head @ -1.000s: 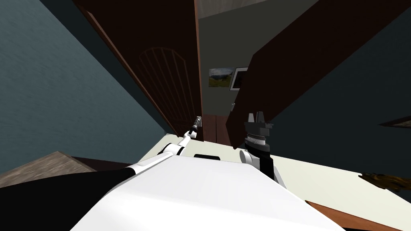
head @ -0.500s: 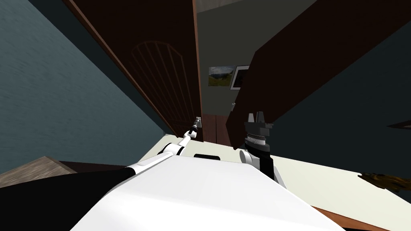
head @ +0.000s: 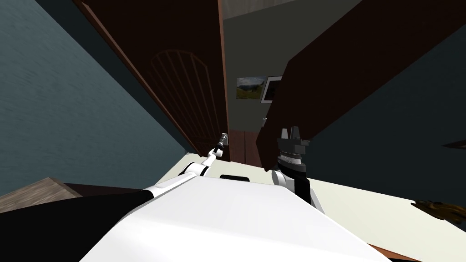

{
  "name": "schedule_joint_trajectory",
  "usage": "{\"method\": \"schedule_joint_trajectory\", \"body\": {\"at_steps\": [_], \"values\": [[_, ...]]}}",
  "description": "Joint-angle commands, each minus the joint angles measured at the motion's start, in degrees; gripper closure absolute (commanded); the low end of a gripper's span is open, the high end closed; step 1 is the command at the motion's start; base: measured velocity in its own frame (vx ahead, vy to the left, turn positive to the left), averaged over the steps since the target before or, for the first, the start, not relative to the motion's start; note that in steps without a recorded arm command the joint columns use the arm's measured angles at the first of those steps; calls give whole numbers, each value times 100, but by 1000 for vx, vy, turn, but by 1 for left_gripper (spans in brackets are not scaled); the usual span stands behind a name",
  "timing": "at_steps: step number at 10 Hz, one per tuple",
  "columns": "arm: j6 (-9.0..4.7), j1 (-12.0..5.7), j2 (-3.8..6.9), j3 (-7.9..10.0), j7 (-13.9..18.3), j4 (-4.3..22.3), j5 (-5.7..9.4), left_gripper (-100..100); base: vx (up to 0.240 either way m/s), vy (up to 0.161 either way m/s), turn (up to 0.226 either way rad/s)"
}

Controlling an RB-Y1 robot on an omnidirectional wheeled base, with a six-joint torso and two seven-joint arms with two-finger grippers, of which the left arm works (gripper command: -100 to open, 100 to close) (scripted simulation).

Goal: Push the door open

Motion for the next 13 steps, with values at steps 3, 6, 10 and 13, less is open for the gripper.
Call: {"method": "schedule_joint_trajectory", "body": {"at_steps": [3, 6, 10, 13], "values": [[16, -6, 79, 136, -51, -72, 44, 100, 166, -73, 35], [17, 8, 138, 267, -101, -58, 88, 100, 142, -48, 23], [19, 28, 218, 451, -170, -38, 150, 100, 139, -72, 43], [20, 46, 290, 619, -235, -19, 207, 100, 161, -118, 74]]}}
